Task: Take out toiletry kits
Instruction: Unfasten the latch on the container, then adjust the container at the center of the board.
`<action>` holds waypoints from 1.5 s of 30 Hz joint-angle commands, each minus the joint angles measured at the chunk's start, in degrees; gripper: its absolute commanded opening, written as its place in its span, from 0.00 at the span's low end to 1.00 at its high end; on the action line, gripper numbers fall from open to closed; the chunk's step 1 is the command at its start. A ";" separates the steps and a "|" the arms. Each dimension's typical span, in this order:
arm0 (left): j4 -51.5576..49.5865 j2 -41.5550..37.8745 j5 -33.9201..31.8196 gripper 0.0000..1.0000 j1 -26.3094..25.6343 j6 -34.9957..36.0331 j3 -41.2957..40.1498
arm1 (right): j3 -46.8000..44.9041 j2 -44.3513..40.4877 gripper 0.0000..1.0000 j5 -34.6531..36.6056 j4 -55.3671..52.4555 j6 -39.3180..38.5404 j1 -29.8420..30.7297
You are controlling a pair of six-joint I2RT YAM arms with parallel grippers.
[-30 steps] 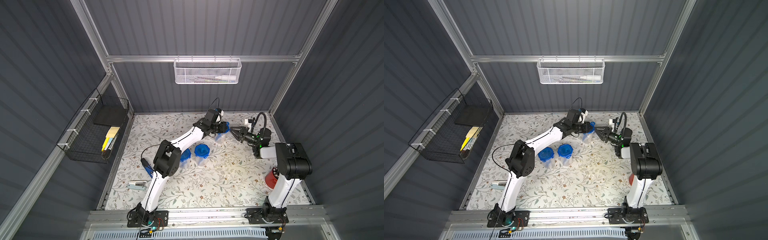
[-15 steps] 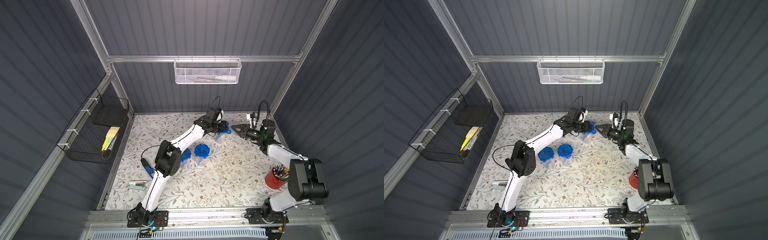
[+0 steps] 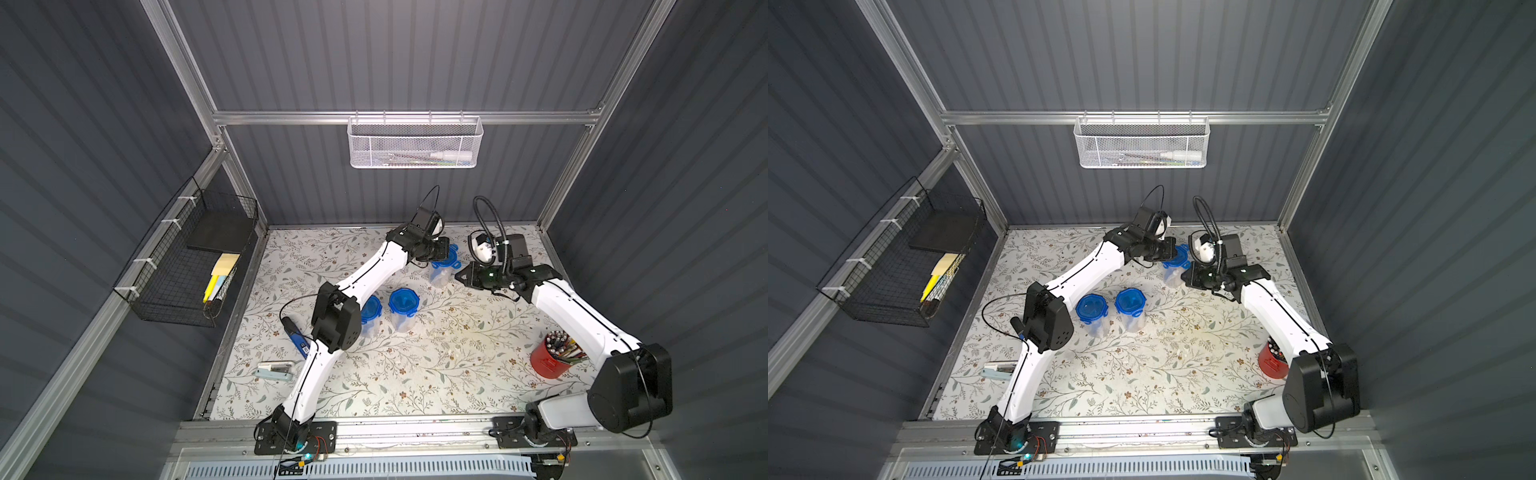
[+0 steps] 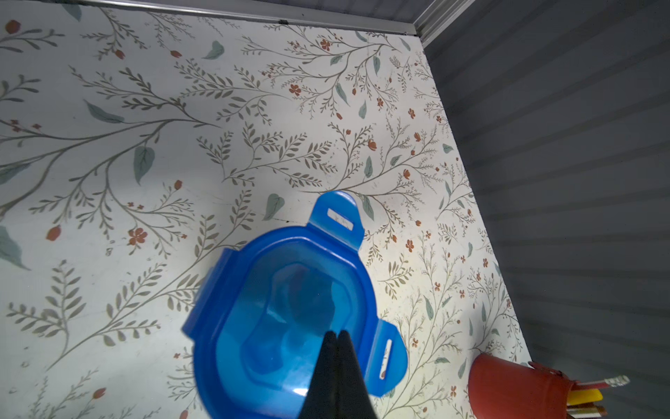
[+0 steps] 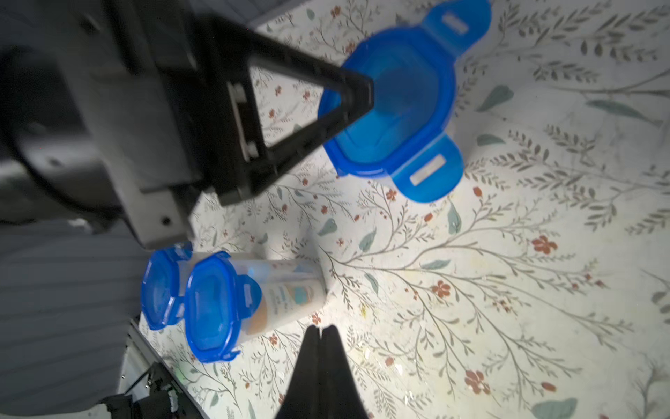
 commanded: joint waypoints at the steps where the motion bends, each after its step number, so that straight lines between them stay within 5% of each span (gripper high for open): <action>1: -0.65 -5.51 -3.68 0.00 1.99 0.59 -2.77 | 3.40 2.37 0.00 5.35 -6.01 -3.50 2.09; 21: 2.58 -9.41 -4.00 0.00 5.86 -0.65 -12.24 | 20.33 20.42 0.00 17.73 -11.93 -5.38 1.62; 45: 2.72 -7.83 -2.61 0.00 6.13 0.05 -13.78 | 34.65 31.91 0.00 10.87 -9.51 -3.75 -5.08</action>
